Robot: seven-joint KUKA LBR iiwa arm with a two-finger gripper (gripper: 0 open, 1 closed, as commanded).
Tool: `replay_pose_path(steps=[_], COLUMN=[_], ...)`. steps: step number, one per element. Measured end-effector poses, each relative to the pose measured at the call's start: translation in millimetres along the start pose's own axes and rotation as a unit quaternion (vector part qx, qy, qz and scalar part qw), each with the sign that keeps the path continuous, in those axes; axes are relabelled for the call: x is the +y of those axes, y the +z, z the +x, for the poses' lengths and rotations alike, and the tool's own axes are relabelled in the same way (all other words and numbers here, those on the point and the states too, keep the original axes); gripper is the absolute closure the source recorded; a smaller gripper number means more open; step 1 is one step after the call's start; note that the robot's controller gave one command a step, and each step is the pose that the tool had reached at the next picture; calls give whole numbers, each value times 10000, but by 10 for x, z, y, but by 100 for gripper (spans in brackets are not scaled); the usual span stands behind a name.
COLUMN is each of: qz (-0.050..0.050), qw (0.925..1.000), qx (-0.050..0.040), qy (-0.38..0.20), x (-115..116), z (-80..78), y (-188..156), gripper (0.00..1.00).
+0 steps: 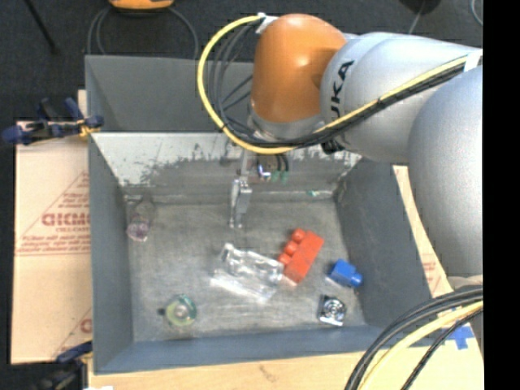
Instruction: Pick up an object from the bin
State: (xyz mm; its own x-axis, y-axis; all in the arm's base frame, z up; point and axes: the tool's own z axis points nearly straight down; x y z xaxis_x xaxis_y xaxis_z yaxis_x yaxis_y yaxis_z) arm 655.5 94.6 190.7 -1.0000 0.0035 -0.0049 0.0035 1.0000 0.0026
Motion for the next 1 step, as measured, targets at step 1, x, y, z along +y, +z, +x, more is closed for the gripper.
replay_pose_path(steps=[1], qz=[27], qw=[9999], qx=[73], qy=[-129], x=[-562], z=[830], y=[798], gripper=[0])
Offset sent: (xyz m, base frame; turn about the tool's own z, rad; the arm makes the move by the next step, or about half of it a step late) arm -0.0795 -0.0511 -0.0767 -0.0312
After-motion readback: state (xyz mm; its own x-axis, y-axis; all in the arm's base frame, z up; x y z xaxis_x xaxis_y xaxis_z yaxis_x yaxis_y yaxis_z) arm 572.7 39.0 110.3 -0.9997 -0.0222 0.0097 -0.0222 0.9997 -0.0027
